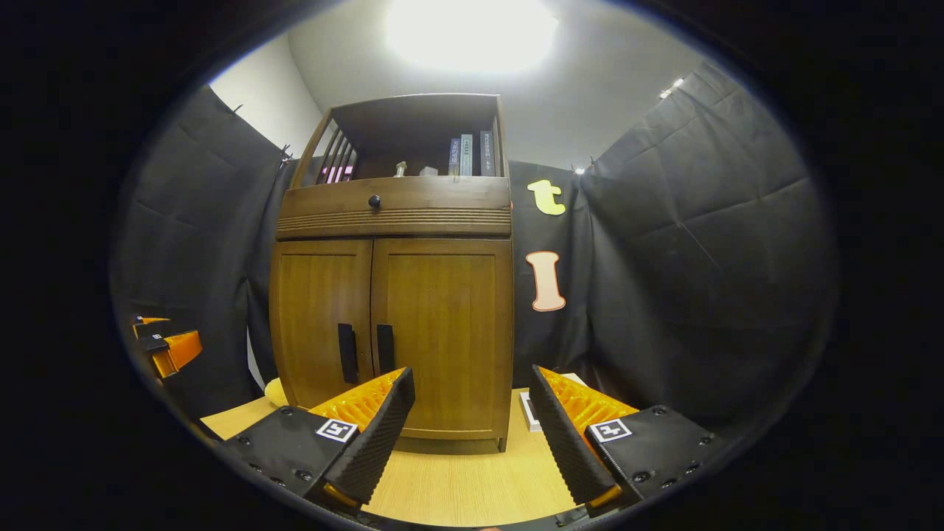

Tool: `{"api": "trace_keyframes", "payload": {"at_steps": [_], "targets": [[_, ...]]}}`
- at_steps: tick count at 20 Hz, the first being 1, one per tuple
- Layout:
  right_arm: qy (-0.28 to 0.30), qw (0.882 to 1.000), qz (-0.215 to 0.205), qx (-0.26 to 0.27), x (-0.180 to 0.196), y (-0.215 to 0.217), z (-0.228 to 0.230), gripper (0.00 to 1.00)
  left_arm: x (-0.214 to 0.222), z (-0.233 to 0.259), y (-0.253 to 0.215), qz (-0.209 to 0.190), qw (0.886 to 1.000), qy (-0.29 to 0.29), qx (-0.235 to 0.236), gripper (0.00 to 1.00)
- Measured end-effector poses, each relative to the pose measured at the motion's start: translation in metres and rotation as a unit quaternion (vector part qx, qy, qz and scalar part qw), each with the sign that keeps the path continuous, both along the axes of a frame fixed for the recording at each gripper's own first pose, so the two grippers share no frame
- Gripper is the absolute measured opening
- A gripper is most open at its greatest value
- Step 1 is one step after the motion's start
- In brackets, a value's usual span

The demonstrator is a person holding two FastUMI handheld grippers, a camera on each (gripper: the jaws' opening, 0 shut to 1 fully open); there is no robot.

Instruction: Open the right door of the double-door shoe cabinet with the right hand, and open the left door with the left hand.

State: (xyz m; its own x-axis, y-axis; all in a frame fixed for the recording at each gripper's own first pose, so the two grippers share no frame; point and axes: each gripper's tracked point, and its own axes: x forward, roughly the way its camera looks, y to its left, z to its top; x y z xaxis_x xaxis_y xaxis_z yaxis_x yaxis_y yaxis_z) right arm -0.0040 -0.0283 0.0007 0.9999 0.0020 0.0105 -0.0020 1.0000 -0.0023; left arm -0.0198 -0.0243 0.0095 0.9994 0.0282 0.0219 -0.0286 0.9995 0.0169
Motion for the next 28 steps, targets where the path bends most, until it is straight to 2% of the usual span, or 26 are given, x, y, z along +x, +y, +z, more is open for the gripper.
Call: {"api": "trace_keyframes", "payload": {"at_steps": [1, 6, 12, 18, 23, 28], "targets": [[0.0, 1.0, 0.001, 0.001, 0.001, -0.002, 0.0, 0.96, -0.002, 0.001, -0.001, 0.002, 1.0, 0.0, 0.001, 0.93], [-0.004, 1.0, 0.026, 0.013, 0.018, 0.002, 0.005, 0.98, -0.012, -0.003, -0.003, 0.02, 1.0, 0.0, 0.001, 0.95], [-0.004, 0.998, 0.054, 0.016, 0.059, 0.026, 0.011, 0.98, -0.008, -0.009, 0.002, 0.038, 0.999, 0.004, 0.004, 0.95], [0.003, 0.997, 0.076, 0.024, 0.11, 0.066, 0.007, 0.98, 0.019, -0.008, 0.019, 0.042, 0.999, 0.0, 0.012, 0.95], [0.017, 0.996, 0.081, 0.019, 0.15, 0.092, -0.009, 0.98, 0.04, -0.013, 0.039, 0.05, 0.999, 0.001, 0.013, 0.93], [0.034, 0.996, 0.088, 0.01, 0.189, 0.119, -0.025, 0.98, 0.065, -0.027, 0.059, 0.058, 0.998, 0.008, 0.012, 0.95]]}}
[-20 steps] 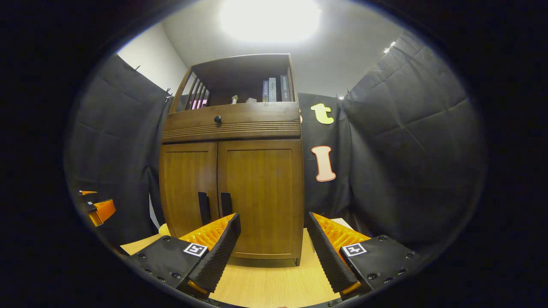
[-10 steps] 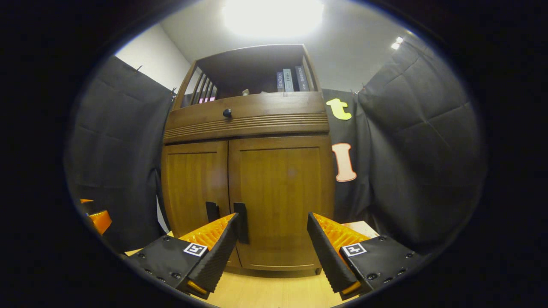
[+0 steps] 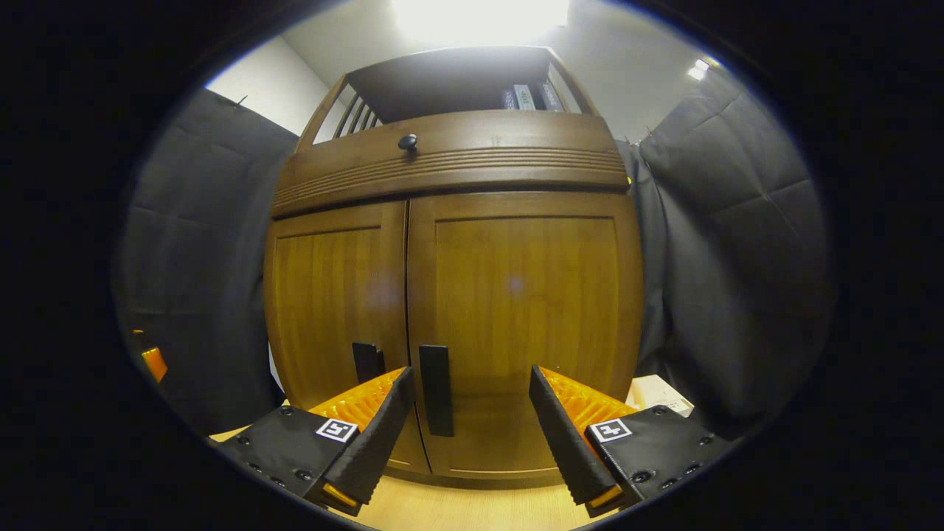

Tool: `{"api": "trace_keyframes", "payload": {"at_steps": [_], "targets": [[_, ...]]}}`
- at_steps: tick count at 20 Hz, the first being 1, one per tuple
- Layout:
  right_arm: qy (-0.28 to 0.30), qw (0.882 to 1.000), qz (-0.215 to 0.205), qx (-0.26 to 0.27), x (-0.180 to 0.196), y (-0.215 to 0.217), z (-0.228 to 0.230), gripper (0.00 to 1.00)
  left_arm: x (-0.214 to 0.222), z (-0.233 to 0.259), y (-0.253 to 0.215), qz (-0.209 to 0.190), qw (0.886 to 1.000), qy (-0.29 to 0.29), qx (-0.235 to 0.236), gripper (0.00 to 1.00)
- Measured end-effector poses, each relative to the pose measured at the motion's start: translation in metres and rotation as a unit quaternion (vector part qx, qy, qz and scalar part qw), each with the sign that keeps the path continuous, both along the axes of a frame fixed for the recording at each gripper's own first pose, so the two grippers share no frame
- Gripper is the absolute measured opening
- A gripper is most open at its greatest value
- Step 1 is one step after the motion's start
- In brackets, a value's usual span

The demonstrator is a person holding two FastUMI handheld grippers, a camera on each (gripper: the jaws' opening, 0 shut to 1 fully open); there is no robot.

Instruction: Open the right door of the double-door shoe cabinet with the right hand, and open the left door with the left hand.

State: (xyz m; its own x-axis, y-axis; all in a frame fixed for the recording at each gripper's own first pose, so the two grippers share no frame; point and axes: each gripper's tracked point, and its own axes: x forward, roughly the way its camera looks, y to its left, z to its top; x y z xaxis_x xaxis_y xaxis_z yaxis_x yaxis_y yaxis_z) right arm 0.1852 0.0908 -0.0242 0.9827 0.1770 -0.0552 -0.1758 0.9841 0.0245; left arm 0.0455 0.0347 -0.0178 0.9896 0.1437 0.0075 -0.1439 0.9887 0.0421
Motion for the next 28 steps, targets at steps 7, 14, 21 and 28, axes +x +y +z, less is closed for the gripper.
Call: {"api": "trace_keyframes", "payload": {"at_steps": [7, 14, 21, 28], "targets": [[0.026, 1.0, 0.004, -0.005, 0.044, 0.029, -0.032, 0.96, 0.032, -0.018, 0.028, 0.017, 1.0, 0.014, -0.005, 0.95], [0.055, 0.998, 0.0, 0.003, 0.079, 0.056, -0.057, 0.81, 0.055, -0.027, 0.053, 0.03, 0.999, 0.02, 0.004, 0.95], [0.087, 0.996, -0.012, 0.017, 0.093, 0.055, -0.073, 0.36, 0.067, -0.035, 0.065, 0.033, 0.999, 0.028, -0.011, 0.95], [0.096, 0.995, 0.022, 0.023, 0.082, 0.056, -0.062, 0.22, 0.068, -0.021, 0.042, 0.012, 1.0, 0.016, -0.01, 0.95]]}}
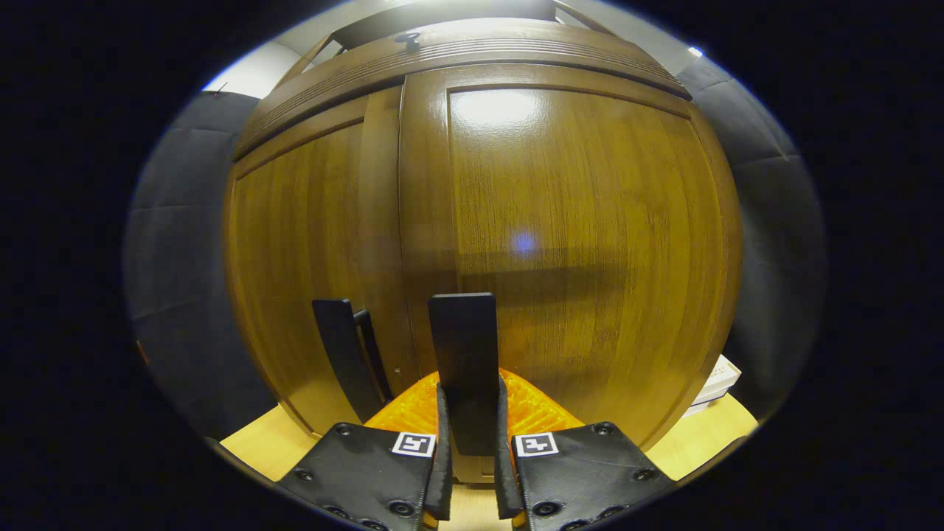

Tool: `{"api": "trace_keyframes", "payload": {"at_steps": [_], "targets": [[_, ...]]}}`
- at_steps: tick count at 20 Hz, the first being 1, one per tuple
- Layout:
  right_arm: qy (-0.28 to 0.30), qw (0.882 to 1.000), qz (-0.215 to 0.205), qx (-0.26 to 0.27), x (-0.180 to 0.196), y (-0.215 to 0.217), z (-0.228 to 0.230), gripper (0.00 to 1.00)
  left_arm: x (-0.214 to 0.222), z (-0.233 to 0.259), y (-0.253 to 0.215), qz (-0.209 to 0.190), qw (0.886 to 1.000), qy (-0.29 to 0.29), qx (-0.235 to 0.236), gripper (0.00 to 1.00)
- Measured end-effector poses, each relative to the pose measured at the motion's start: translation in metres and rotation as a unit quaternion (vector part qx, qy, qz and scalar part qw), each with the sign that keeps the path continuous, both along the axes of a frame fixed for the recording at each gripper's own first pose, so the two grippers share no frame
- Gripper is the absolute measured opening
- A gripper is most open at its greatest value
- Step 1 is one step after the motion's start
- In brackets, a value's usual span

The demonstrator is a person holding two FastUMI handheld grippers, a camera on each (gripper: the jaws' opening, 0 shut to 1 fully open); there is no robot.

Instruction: Open the right door of the double-door shoe cabinet with the right hand, and open the left door with the left hand.

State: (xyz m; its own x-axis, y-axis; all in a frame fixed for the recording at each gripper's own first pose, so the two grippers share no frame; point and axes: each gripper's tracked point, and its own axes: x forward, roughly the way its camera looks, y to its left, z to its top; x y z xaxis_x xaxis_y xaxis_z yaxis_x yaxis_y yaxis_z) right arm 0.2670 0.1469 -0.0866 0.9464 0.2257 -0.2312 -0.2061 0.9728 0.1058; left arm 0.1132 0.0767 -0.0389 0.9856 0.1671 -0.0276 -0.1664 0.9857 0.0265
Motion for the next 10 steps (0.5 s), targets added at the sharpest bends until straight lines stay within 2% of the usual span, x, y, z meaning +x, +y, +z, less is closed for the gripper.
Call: {"api": "trace_keyframes", "payload": {"at_steps": [2, 3, 4, 6, 10], "targets": [[-0.002, 1.0, 0.012, 0.006, -0.005, -0.001, 0.008, 0.25, -0.002, 0.002, -0.009, -0.007, 1.0, -0.003, -0.002, 0.96], [-0.005, 1.0, 0.016, 0.005, -0.007, -0.002, 0.013, 0.22, -0.005, 0.002, -0.014, -0.01, 1.0, -0.003, -0.003, 0.96], [-0.005, 1.0, 0.02, 0.003, -0.009, -0.002, 0.016, 0.25, -0.006, 0.003, -0.018, -0.014, 1.0, -0.003, -0.005, 0.96], [-0.003, 1.0, 0.028, 0.004, -0.009, -0.002, 0.022, 0.22, -0.013, 0.006, -0.028, -0.021, 1.0, -0.005, -0.007, 0.95], [-0.005, 0.999, 0.036, 0.004, -0.007, -0.004, 0.02, 0.22, -0.02, 0.012, -0.031, -0.029, 1.0, -0.008, -0.007, 0.95]]}}
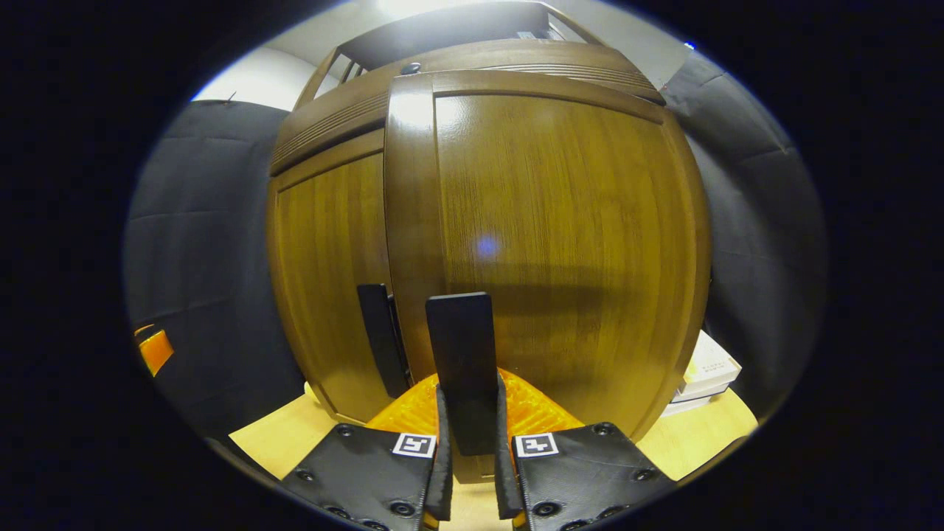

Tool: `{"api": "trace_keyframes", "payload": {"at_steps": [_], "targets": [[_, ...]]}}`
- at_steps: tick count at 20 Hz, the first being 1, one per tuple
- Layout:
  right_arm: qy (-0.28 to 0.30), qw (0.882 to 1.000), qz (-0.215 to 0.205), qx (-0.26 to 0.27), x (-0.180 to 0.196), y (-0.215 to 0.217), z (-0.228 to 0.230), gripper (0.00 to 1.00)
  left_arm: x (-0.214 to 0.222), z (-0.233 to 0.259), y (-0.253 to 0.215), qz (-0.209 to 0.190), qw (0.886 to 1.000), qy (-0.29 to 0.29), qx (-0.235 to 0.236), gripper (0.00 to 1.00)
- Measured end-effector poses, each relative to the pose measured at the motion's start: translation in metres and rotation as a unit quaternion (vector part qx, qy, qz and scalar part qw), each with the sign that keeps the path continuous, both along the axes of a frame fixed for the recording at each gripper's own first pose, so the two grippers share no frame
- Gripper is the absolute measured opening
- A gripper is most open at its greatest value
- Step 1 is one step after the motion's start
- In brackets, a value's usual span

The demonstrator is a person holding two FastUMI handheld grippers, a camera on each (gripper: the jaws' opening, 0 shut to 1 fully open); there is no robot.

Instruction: Open the right door of the double-door shoe cabinet with the right hand, and open the left door with the left hand.

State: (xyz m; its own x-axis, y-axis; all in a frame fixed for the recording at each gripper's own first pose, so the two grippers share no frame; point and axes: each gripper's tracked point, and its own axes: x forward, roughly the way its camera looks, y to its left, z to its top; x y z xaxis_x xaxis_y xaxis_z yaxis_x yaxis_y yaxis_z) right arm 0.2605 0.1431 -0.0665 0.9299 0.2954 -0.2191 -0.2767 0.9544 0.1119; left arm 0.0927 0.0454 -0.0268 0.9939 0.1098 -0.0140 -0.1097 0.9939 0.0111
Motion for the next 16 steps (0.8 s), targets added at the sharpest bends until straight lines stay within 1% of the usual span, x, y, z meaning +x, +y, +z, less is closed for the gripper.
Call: {"api": "trace_keyframes", "payload": {"at_steps": [1, 2, 4, 5, 11, 16], "targets": [[0.001, 1.0, 0.002, 0.0, 0.002, 0.002, -0.003, 0.22, -0.003, 0.002, -0.001, -0.002, 1.0, 0.0, 0.0, 0.95], [0.0, 1.0, 0.003, 0.001, 0.002, 0.002, -0.003, 0.25, -0.005, 0.005, -0.002, -0.004, 1.0, -0.001, 0.0, 0.96], [0.001, 1.0, 0.006, 0.002, 0.001, 0.001, -0.003, 0.25, -0.009, 0.008, -0.003, -0.007, 1.0, -0.003, 0.001, 0.96], [0.001, 1.0, 0.008, 0.002, 0.001, 0.0, -0.002, 0.22, -0.011, 0.009, -0.004, -0.009, 1.0, -0.004, 0.001, 0.96], [0.0, 1.0, 0.017, 0.01, -0.006, -0.01, 0.013, 0.22, -0.028, 0.026, -0.011, -0.029, 1.0, -0.009, 0.002, 0.96], [0.002, 1.0, 0.021, 0.011, -0.013, -0.015, 0.012, 0.22, -0.035, 0.036, -0.015, -0.052, 0.999, -0.012, 0.002, 0.96]]}}
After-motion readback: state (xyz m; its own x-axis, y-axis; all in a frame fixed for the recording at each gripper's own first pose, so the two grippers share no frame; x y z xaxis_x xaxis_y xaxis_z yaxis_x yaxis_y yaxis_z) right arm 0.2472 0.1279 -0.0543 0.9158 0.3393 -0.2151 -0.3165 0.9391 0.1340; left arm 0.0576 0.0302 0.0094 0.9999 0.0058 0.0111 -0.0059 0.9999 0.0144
